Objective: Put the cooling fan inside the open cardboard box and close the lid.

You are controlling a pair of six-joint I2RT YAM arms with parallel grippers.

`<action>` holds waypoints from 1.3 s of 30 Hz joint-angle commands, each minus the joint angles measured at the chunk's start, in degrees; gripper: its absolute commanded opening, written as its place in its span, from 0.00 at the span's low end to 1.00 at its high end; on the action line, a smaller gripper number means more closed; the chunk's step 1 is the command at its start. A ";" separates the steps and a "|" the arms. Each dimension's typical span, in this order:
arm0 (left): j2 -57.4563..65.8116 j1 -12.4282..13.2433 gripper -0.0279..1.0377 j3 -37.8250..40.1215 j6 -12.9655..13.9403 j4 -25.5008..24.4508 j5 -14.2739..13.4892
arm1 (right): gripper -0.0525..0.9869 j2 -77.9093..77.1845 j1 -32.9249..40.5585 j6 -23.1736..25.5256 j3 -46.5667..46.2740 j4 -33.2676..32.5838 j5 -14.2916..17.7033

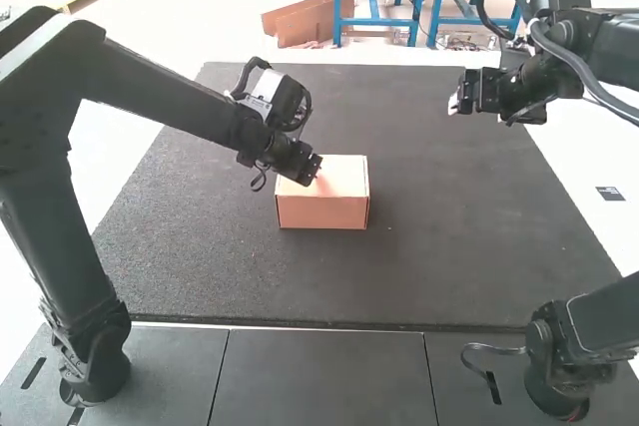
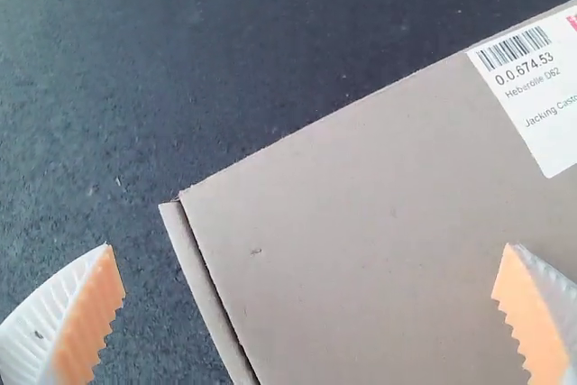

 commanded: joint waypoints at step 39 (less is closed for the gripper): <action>-56.19 6.54 0.93 -24.31 -0.75 20.60 5.25 | 0.92 -30.61 -1.64 -10.12 -26.15 29.70 -3.19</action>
